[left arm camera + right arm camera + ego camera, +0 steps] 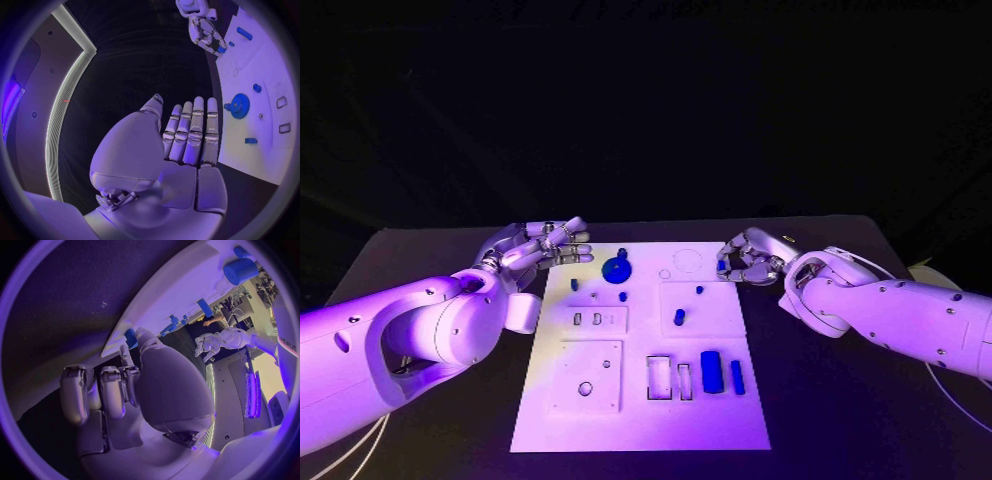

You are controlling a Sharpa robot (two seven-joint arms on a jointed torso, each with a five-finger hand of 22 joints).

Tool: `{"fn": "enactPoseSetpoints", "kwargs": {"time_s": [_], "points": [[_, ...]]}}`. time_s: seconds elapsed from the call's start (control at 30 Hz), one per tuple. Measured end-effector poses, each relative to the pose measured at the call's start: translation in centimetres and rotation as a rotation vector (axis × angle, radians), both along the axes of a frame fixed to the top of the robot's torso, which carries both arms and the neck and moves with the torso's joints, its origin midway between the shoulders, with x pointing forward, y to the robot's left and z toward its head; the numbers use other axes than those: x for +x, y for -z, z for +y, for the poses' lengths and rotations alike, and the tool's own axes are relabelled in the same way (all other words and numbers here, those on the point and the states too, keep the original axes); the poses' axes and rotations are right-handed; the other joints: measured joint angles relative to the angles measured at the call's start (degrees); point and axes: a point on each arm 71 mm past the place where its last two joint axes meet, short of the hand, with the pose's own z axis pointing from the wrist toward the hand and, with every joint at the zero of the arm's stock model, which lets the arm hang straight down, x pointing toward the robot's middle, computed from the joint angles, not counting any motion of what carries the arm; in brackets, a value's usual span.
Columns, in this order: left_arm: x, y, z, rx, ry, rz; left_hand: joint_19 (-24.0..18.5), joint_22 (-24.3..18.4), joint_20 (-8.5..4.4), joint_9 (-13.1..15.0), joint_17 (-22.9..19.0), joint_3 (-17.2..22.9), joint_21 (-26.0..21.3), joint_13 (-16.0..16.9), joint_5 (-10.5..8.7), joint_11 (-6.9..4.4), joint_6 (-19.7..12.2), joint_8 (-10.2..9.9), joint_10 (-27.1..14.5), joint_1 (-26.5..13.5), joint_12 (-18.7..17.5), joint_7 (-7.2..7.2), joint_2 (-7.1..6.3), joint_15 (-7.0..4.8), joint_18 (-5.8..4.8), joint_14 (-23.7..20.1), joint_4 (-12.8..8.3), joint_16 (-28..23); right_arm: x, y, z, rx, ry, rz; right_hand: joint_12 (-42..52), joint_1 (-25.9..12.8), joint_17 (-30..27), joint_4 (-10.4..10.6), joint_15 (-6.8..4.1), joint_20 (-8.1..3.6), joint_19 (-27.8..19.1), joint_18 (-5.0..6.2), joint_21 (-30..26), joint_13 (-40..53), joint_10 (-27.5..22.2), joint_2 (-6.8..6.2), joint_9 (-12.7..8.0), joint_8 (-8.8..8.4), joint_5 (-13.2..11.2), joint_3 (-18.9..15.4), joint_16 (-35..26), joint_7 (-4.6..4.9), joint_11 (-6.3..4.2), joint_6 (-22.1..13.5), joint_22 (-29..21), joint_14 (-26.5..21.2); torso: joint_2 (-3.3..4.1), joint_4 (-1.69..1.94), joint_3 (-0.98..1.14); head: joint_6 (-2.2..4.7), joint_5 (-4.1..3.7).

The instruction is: Assemble the parts on the task board

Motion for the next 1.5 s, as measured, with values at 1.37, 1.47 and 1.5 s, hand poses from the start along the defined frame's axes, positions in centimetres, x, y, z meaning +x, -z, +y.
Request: {"fn": "enactPoseSetpoints", "kwargs": {"time_s": [1.37,1.47,1.5], "points": [[0.0,0.1,0.2,0.003,-0.001,0.006,0.0,-0.02,0.0,0.0,-0.02,0.0,0.0,0.0,0.0,0.0,0.0,0.0,0.0,0.0,0.0,0.0,0.0,0.0,0.0,0.0,0.0,0.0,-0.9,-1.8,2.3,0.016,-0.025,-0.021,1.13,1.08,0.03,-2.77,-2.49,-2.18,0.11,0.0,2.23,-0.01,0.11,3.92,1.04,4.23,-6.22,5.15,0.19,-2.7,-3.18,6.36,-0.03,0.0,-0.13,-0.1,-0.1,-0.11,0.46],[0.0,0.1,0.1,0.003,-0.001,0.007,0.0,0.0,0.0,0.0,-0.02,0.0,0.24,0.0,0.0,0.0,0.0,0.0,0.0,0.22,0.0,0.0,0.22,0.14,0.0,-0.14,0.0,0.0,-1.2,-3.3,3.6,0.024,-0.041,-0.038,1.13,0.83,0.03,-2.76,-2.48,-2.18,0.11,0.0,2.32,-0.01,0.11,4.17,1.04,4.23,-6.59,5.16,0.19,-2.91,-3.18,6.14,-0.03,0.0,-0.2,-0.05,-0.21,-0.02,0.46],[0.1,0.1,0.2,0.003,-0.001,0.007,0.0,0.03,0.0,0.0,-0.01,0.0,0.24,0.0,0.0,0.0,0.0,0.0,0.0,0.22,0.0,0.0,0.22,0.2,0.0,-0.2,0.0,-0.1,-1.4,-3.7,4.1,0.026,-0.049,-0.043,1.13,0.75,0.03,-2.74,-2.49,-2.18,0.11,0.0,2.32,-0.01,0.11,4.24,1.04,4.23,-6.61,5.33,0.19,-2.91,-3.18,6.14,-0.03,0.0,-0.24,-0.03,-0.25,-0.03,0.48]]}}
